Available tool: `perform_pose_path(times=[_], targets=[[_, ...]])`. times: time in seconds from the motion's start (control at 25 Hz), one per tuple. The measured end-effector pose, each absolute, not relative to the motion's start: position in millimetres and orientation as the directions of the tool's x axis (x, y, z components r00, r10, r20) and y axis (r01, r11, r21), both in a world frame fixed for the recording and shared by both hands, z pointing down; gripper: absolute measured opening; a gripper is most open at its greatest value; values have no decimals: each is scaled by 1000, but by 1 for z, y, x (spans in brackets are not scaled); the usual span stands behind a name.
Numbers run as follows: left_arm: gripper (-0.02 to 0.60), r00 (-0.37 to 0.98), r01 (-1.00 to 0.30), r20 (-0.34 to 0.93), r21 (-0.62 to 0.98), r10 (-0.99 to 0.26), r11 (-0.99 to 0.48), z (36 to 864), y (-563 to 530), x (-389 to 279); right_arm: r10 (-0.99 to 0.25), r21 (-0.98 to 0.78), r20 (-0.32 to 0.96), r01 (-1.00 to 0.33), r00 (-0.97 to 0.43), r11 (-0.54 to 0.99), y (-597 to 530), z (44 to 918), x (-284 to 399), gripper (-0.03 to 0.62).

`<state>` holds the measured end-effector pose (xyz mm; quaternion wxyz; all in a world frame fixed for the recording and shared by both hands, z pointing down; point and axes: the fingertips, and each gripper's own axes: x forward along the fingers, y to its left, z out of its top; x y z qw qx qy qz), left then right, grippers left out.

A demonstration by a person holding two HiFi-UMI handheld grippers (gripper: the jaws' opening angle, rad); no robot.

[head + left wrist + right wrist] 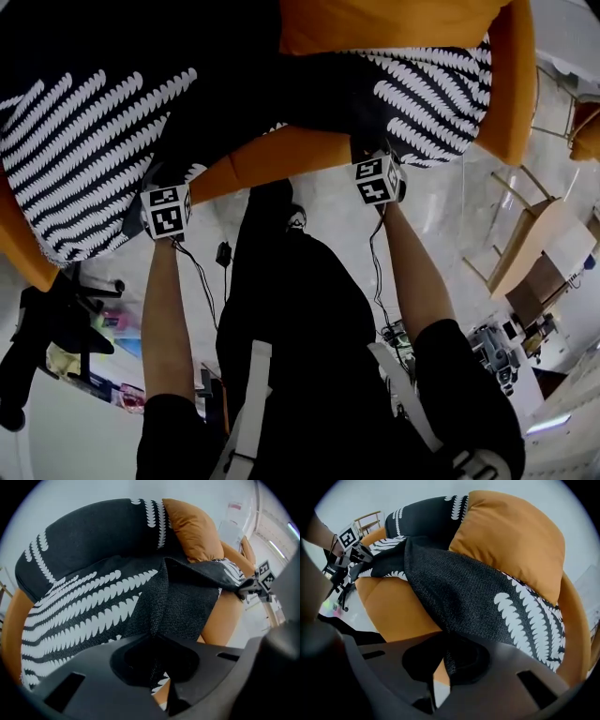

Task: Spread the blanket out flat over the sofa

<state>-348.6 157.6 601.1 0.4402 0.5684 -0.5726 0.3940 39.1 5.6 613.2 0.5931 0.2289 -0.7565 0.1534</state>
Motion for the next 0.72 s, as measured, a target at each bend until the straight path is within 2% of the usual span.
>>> perform_pose_path(times=[0.2,0.36,0.72], targets=[[38,52,-990,942,91,-333,103,583,170,-341,-173,29,961,-547,-215,837,6,595,37,32],[37,67,-991,934,103,-350,84,581,201,-327,-160,-4,955,-546,-252,838,31,599,38,32],[35,12,-987,922,74,-387,145,561,231,-297,-201,17,935,-531,-292,847,46,581,57,31]])
